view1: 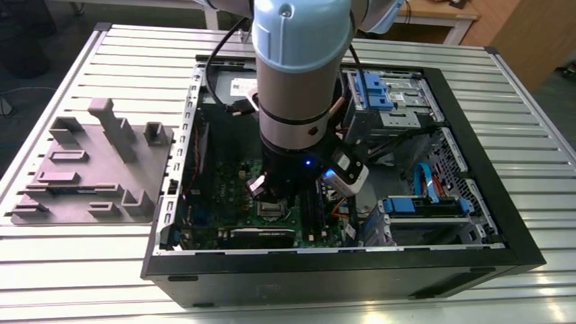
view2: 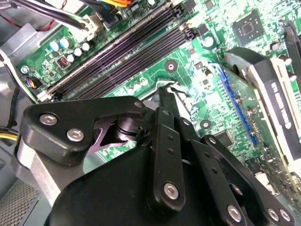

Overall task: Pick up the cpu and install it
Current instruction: 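Install the first cpu locking lever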

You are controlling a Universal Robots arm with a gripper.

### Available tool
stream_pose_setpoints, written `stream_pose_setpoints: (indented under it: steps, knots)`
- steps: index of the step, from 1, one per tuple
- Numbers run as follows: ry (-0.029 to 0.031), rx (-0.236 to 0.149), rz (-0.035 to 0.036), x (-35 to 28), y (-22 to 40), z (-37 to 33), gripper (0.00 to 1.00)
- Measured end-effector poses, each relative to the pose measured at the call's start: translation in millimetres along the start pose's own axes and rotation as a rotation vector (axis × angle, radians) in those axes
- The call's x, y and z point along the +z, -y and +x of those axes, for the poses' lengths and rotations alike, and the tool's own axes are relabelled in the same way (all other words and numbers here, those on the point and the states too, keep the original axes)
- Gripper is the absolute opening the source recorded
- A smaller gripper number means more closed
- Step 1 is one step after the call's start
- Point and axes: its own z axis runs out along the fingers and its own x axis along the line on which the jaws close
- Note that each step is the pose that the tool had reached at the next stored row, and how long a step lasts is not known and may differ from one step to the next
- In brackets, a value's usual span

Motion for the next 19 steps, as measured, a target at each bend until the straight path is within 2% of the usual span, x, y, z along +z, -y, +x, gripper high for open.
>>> stream_pose_setpoints:
  steps: [3, 9, 12, 15, 19]
  knots:
    - [0.0043, 0.000, 0.0022, -0.1, -2.8, 2.5, 0.10]
    - [0.0173, 0.000, 0.0086, -0.2, -9.1, 9.3, 0.10]
    - [0.0196, 0.000, 0.0100, -1.4, -10.3, 11.3, 0.10]
    - [0.0197, 0.000, 0.0100, -11.6, -10.0, 10.9, 0.10]
    - [0.0198, 0.000, 0.0101, -19.6, -9.9, 10.6, 0.10]
